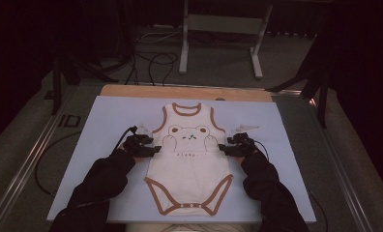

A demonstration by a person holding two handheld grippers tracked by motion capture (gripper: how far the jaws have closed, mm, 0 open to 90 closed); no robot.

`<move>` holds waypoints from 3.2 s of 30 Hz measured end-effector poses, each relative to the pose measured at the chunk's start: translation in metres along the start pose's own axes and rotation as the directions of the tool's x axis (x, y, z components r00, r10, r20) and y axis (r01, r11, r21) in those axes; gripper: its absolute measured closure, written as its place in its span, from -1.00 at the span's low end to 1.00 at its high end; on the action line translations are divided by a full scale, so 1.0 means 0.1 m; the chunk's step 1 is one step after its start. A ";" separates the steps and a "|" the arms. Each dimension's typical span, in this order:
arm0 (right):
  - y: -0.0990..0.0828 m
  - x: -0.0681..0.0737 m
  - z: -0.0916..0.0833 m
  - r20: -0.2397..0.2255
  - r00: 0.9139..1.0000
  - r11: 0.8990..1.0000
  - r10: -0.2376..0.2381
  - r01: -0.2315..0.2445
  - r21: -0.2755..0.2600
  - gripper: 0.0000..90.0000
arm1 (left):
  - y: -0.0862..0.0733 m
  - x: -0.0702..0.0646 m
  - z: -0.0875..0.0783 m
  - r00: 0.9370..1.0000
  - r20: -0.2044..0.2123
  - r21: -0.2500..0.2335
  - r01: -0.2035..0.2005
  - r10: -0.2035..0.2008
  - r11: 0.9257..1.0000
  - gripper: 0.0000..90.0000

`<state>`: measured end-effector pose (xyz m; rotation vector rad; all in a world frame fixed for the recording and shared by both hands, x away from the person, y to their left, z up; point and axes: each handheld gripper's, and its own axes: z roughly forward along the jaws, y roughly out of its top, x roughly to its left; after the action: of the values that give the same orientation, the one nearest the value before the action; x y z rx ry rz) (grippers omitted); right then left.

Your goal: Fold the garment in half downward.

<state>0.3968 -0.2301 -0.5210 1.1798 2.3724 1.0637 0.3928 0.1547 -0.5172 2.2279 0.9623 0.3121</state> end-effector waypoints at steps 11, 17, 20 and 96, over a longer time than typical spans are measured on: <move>-0.01 0.05 0.02 0.018 0.999 0.999 -0.039 0.038 0.034 0.52 | 0.03 -0.01 0.06 1.000 -0.018 0.003 0.024 -0.024 1.000 0.57; 0.01 0.11 0.02 0.010 0.997 0.996 -0.074 0.073 0.048 0.80 | 0.06 -0.04 0.07 1.000 -0.008 0.018 0.010 -0.010 1.000 0.81; 0.02 0.11 0.02 0.007 0.997 0.995 -0.081 0.080 0.052 0.96 | 0.08 -0.07 0.08 1.000 -0.006 0.024 0.004 -0.004 1.000 0.97; -0.44 0.73 -0.86 -0.079 0.978 0.981 -0.193 0.191 -0.035 1.00 | -0.35 -0.63 -0.71 0.988 0.149 -0.013 -0.046 0.047 0.999 1.00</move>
<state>0.2805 -0.2326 -0.4889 0.8911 2.4657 1.0947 0.2971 0.1618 -0.4856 2.2330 0.8286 0.1676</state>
